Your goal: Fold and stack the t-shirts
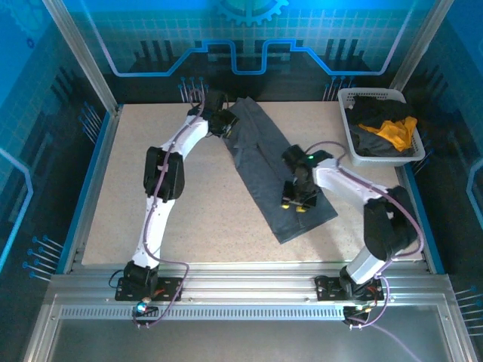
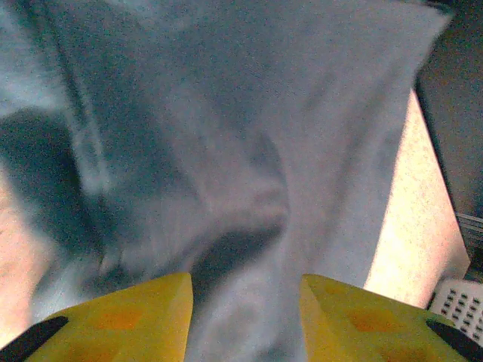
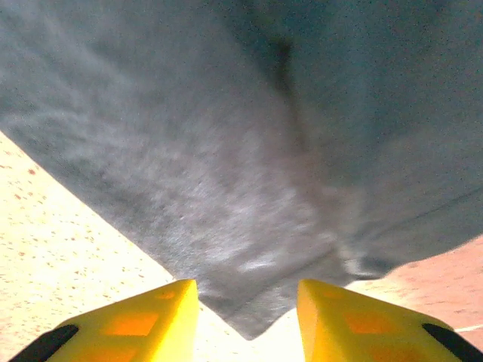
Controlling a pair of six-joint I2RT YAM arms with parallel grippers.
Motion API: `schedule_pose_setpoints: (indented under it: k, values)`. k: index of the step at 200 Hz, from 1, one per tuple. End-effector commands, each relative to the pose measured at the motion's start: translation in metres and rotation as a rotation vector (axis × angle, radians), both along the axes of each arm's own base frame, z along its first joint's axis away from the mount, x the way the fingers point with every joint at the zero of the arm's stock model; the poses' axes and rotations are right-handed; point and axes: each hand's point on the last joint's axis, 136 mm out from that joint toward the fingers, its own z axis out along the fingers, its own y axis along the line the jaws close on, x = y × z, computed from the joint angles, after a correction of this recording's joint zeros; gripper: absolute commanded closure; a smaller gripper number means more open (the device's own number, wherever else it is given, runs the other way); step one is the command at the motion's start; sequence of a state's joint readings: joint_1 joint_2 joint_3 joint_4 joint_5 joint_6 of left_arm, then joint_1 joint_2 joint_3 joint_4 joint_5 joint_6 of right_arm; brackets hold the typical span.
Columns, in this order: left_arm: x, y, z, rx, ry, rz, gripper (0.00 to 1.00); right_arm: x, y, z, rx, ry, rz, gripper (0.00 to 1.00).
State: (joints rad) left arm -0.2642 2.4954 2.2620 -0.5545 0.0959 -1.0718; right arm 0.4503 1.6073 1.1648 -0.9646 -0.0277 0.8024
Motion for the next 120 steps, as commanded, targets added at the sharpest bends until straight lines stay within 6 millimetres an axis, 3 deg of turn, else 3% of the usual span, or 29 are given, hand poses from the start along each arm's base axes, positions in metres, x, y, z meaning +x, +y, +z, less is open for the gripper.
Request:
schedule_pose_setpoints:
  k: [1, 19, 37, 68, 92, 120]
  values:
    - [-0.049, -0.019, 0.047, 0.044, 0.017, -0.072, 0.6, 0.001, -0.036, 0.0, -0.004, 0.01, 0.022, 0.59]
    - [-0.081, -0.049, 0.027, -0.074, 0.092, -0.066, 0.64, 0.02, -0.059, -0.009, 0.002, 0.005, 0.005, 0.6]
    - [-0.101, -0.086, 0.011, -0.164, 0.14, -0.066, 0.69, 0.034, -0.072, -0.026, -0.024, 0.043, 0.021, 0.61]
    - [-0.136, -0.132, -0.025, -0.169, 0.275, -0.09, 0.77, 0.033, -0.076, -0.056, -0.075, 0.143, 0.047, 0.64]
    - [-0.173, -0.126, -0.064, -0.12, 0.401, -0.052, 0.79, 0.02, -0.067, -0.069, -0.069, 0.18, 0.06, 0.64]
    - [-0.215, -0.082, -0.094, -0.055, 0.487, 0.022, 0.8, -0.001, -0.037, -0.07, -0.056, 0.202, 0.111, 0.64]
